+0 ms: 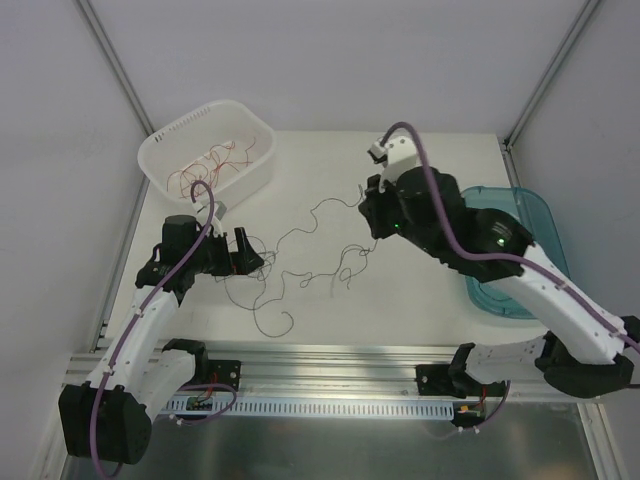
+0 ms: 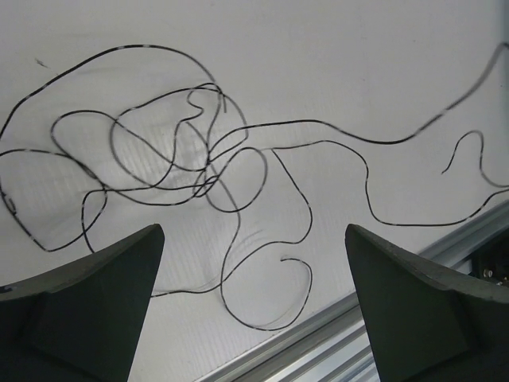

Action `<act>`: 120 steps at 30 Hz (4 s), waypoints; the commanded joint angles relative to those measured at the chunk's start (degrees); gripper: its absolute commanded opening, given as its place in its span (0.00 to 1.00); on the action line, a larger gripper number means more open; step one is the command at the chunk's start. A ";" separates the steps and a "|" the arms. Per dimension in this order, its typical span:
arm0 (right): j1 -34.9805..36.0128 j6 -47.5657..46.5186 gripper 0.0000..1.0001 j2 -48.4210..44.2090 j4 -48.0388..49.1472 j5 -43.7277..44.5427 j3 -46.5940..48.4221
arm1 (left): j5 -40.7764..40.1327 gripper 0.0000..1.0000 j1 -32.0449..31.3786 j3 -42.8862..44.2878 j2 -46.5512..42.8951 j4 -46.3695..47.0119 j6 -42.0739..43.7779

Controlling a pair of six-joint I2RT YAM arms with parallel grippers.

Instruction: Untangle the cables

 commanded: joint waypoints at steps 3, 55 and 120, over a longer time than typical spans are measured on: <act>0.02 -8.44 0.01 -4.15 0.20 -0.08 4.43 | 3.35 0.99 -1.49 0.14 0.54 0.63 -2.19; -17.73 -4.68 0.72 9.93 10.77 -8.36 -12.08 | -25.74 0.99 -37.53 -0.22 10.28 14.16 -22.24; -34.43 -0.35 0.01 -22.43 -12.36 14.94 -2.18 | -39.18 0.00 -24.71 13.24 41.16 3.79 -19.60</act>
